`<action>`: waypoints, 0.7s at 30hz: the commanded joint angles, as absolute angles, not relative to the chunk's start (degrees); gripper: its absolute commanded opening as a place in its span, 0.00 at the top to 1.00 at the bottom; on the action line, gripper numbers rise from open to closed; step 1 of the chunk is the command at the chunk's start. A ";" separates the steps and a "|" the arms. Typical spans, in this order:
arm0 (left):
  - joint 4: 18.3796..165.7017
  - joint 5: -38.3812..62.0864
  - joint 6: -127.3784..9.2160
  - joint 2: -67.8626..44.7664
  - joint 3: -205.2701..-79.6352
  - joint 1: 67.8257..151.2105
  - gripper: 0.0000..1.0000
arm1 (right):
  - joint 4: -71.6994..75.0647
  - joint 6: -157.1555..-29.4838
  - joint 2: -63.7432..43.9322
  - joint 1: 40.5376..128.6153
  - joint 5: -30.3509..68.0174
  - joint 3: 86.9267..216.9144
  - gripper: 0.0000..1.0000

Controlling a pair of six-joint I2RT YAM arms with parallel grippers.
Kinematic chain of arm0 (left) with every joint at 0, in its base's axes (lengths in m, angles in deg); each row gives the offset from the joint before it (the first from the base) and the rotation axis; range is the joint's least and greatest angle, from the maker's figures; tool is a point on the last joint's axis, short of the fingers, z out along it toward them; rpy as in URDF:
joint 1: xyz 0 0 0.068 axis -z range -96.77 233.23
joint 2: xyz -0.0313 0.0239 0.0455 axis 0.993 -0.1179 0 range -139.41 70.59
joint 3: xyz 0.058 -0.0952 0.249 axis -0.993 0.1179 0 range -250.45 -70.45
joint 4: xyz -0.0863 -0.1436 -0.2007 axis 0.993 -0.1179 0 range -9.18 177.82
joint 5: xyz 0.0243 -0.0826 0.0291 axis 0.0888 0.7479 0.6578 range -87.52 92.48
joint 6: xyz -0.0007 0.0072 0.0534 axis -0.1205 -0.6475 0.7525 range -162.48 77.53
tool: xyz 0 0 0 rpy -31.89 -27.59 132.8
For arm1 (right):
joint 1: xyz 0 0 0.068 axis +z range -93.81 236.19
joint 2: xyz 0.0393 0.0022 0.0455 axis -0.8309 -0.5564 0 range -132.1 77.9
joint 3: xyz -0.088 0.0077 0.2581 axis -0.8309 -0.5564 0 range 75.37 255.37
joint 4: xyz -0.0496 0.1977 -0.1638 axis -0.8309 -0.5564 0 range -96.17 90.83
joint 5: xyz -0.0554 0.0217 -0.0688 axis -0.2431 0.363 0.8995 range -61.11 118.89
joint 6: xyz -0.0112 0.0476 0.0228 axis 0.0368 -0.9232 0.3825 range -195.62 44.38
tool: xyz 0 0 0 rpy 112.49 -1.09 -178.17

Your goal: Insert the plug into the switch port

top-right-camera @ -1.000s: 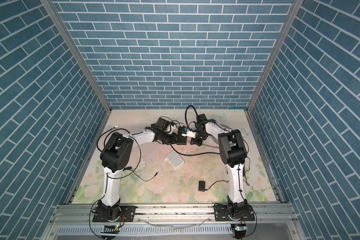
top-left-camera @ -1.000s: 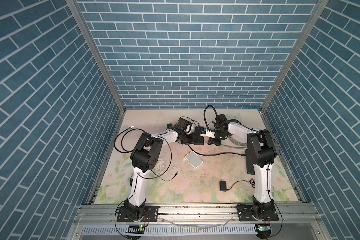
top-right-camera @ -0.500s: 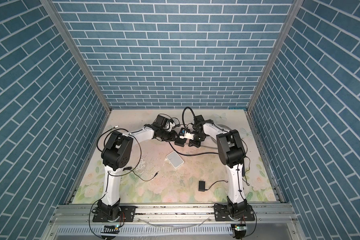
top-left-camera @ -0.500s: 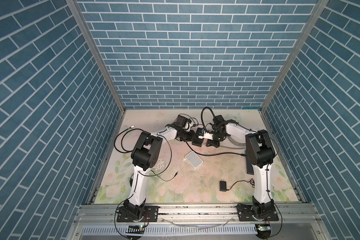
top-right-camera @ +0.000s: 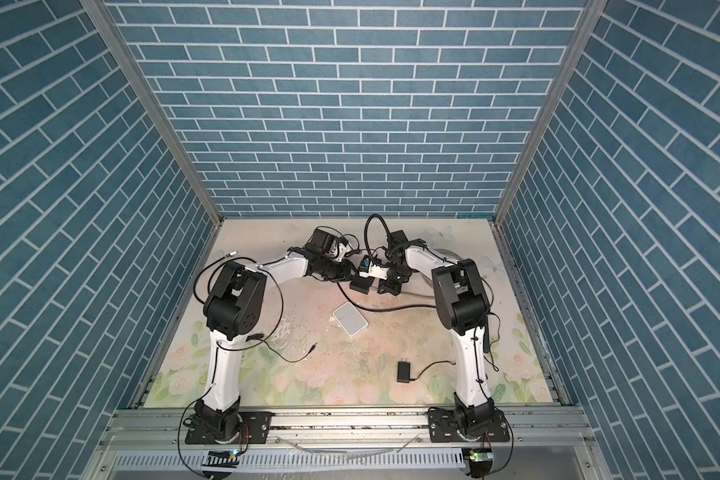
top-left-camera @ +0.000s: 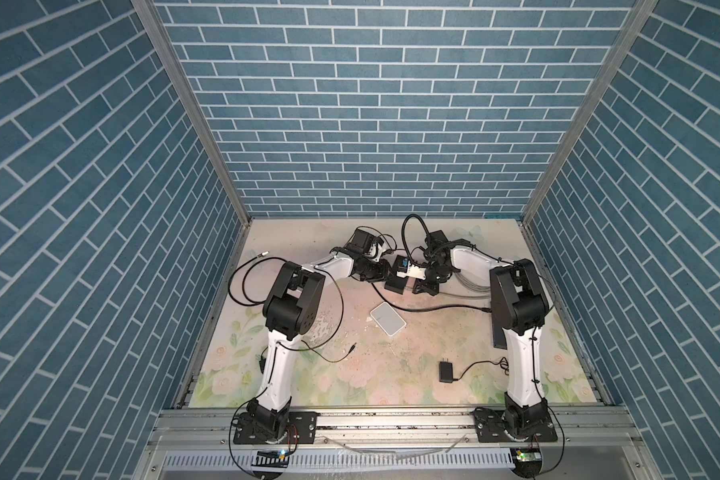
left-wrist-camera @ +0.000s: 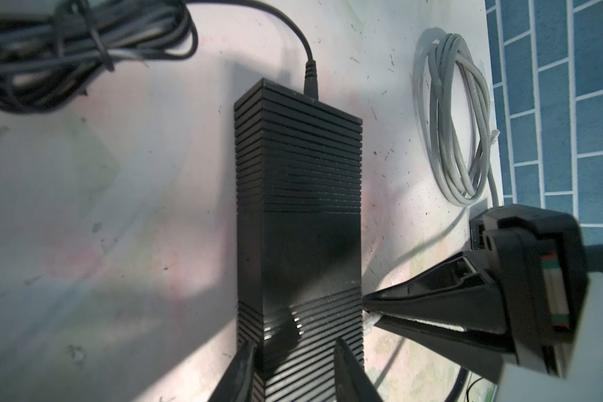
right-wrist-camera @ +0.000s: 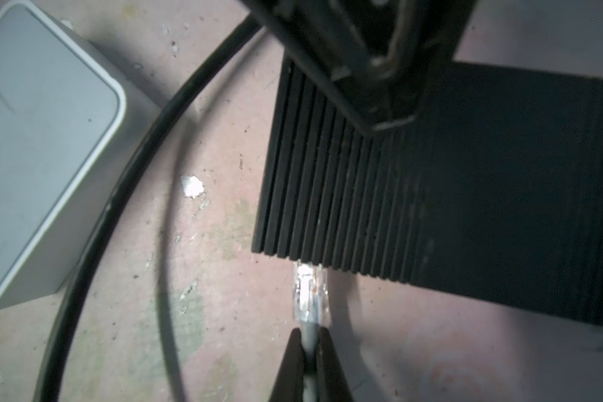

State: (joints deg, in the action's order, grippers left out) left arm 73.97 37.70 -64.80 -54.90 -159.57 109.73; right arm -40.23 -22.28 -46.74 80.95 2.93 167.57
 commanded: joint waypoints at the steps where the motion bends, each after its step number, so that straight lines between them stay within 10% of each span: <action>1: 74.43 45.71 -64.78 -55.88 -159.69 113.02 0.62 | -36.49 -23.86 -47.37 82.47 -1.19 170.85 0.95; 21: 75.44 45.43 -66.77 -54.88 -156.63 113.22 0.63 | -32.79 -31.22 -46.38 81.34 0.65 169.74 0.97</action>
